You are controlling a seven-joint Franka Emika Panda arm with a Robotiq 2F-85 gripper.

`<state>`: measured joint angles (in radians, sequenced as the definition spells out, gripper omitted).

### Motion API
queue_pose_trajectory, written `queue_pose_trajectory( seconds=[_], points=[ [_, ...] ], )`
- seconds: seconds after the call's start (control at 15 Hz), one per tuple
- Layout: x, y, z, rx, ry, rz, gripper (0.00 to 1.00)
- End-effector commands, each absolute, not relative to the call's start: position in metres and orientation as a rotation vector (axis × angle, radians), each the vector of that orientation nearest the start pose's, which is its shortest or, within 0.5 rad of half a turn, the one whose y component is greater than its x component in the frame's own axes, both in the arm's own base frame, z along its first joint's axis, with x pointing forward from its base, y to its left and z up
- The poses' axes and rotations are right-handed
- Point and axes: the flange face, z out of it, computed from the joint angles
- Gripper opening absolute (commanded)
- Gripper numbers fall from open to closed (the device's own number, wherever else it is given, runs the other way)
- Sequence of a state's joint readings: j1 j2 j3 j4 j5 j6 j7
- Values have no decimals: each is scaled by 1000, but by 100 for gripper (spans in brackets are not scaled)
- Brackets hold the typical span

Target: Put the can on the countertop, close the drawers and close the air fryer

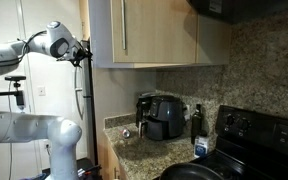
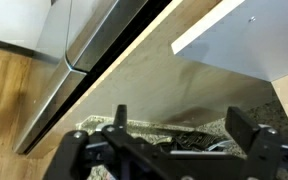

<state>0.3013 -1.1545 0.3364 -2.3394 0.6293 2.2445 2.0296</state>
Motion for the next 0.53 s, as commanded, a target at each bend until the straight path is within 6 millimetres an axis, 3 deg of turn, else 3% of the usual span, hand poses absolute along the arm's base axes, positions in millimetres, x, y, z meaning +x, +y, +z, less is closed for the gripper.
queue_pose_trajectory(
  seconds=[0.0, 0.13, 0.2, 0.33, 0.47],
  points=[
    [177, 254, 793, -1331, 1412, 188, 100],
    [197, 266, 806, -1228, 1406, 287, 100],
    [172, 250, 790, -1299, 1403, 206, 100],
    [184, 255, 792, -1294, 1410, 222, 100],
    [179, 254, 794, -1294, 1402, 217, 100]
  ],
)
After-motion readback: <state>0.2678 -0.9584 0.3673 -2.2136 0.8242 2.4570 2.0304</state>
